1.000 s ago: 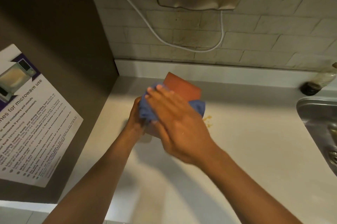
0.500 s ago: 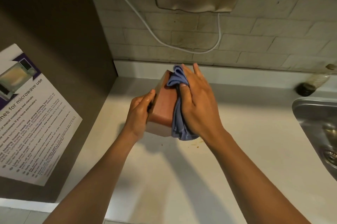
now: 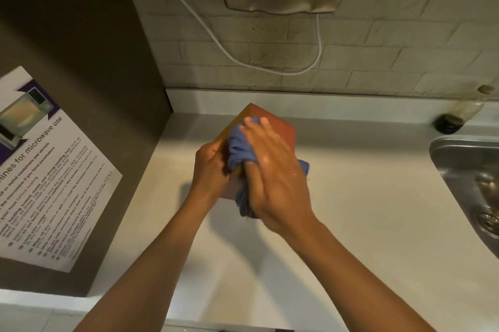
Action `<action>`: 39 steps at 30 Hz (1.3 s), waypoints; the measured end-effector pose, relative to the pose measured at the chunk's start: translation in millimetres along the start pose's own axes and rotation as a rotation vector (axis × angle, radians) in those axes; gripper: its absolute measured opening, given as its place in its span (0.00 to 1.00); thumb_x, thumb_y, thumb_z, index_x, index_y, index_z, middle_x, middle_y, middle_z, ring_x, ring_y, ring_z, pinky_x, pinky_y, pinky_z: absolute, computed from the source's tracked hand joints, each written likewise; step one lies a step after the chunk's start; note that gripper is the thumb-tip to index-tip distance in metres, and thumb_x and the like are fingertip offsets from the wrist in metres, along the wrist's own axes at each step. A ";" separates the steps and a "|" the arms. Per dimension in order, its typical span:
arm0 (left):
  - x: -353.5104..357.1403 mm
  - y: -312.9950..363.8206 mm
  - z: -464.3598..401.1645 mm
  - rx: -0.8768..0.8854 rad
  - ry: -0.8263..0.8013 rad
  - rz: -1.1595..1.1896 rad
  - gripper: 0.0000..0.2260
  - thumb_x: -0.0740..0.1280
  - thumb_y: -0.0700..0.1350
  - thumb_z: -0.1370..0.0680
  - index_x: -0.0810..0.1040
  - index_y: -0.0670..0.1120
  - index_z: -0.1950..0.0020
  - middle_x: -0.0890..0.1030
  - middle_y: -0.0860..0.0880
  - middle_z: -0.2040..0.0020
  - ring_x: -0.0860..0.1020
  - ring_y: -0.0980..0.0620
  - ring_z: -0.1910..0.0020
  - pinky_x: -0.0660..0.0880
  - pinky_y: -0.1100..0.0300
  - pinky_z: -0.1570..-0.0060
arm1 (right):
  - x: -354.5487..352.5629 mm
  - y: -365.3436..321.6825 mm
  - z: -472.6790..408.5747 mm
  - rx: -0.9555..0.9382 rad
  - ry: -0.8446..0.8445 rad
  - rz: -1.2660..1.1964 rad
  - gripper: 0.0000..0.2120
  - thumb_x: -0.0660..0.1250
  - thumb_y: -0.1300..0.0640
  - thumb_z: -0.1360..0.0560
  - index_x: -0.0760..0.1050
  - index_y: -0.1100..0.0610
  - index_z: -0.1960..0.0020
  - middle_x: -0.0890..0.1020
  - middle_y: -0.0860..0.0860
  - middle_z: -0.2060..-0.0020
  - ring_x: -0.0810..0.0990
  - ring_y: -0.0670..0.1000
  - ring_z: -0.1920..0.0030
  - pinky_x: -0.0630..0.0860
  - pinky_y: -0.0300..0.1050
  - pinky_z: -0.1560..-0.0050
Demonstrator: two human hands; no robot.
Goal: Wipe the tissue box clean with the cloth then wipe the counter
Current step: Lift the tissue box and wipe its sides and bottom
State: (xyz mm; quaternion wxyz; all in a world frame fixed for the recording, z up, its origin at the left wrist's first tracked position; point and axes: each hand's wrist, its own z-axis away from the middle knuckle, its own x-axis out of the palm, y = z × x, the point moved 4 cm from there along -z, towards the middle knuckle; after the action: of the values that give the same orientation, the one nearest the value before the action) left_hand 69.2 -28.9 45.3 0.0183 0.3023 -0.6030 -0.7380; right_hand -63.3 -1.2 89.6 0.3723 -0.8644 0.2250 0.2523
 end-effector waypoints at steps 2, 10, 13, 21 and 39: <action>5.1 9.1 -1.1 0.107 -0.183 0.244 0.10 0.62 0.52 0.18 0.80 0.51 0.53 0.82 0.46 0.57 0.83 0.56 0.56 0.80 0.55 0.53 | -11.8 20.6 1.1 0.208 0.112 -0.114 0.24 0.51 0.53 0.18 0.66 0.59 0.25 0.67 0.52 0.25 0.60 0.51 0.22 0.59 0.53 0.23; 0.6 12.7 7.8 0.192 -0.187 0.307 0.21 0.60 0.60 0.20 0.83 0.44 0.49 0.84 0.43 0.55 0.83 0.45 0.55 0.81 0.55 0.53 | -15.5 15.4 16.3 0.226 0.141 -0.068 0.24 0.52 0.53 0.18 0.64 0.57 0.23 0.66 0.48 0.24 0.54 0.47 0.21 0.56 0.49 0.22; 0.8 10.8 8.9 0.209 -0.157 0.290 0.14 0.60 0.49 0.16 0.82 0.47 0.55 0.83 0.48 0.62 0.80 0.53 0.63 0.75 0.67 0.63 | -10.3 1.4 21.4 0.085 0.076 0.024 0.24 0.53 0.56 0.19 0.65 0.60 0.24 0.67 0.52 0.24 0.57 0.51 0.21 0.54 0.47 0.22; 1.6 12.3 3.4 0.225 -0.142 0.349 0.19 0.61 0.58 0.20 0.82 0.44 0.53 0.83 0.40 0.58 0.81 0.44 0.58 0.79 0.51 0.56 | -24.0 16.0 -21.1 0.167 -0.045 -0.002 0.23 0.51 0.53 0.17 0.64 0.56 0.23 0.66 0.51 0.23 0.57 0.48 0.21 0.52 0.44 0.22; 5.1 2.5 10.7 0.339 0.001 0.290 0.19 0.63 0.44 0.19 0.73 0.52 0.71 0.74 0.57 0.76 0.71 0.58 0.75 0.69 0.64 0.70 | -13.4 3.6 -11.6 0.126 -0.071 -0.024 0.24 0.50 0.51 0.17 0.61 0.55 0.22 0.63 0.49 0.22 0.51 0.46 0.20 0.49 0.43 0.21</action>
State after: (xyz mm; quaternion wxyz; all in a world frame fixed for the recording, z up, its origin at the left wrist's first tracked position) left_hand 59.1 -22.1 46.4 0.0735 0.2113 -0.7557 -0.6156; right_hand -72.6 -9.5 102.7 0.4366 -0.8324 0.2168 0.2636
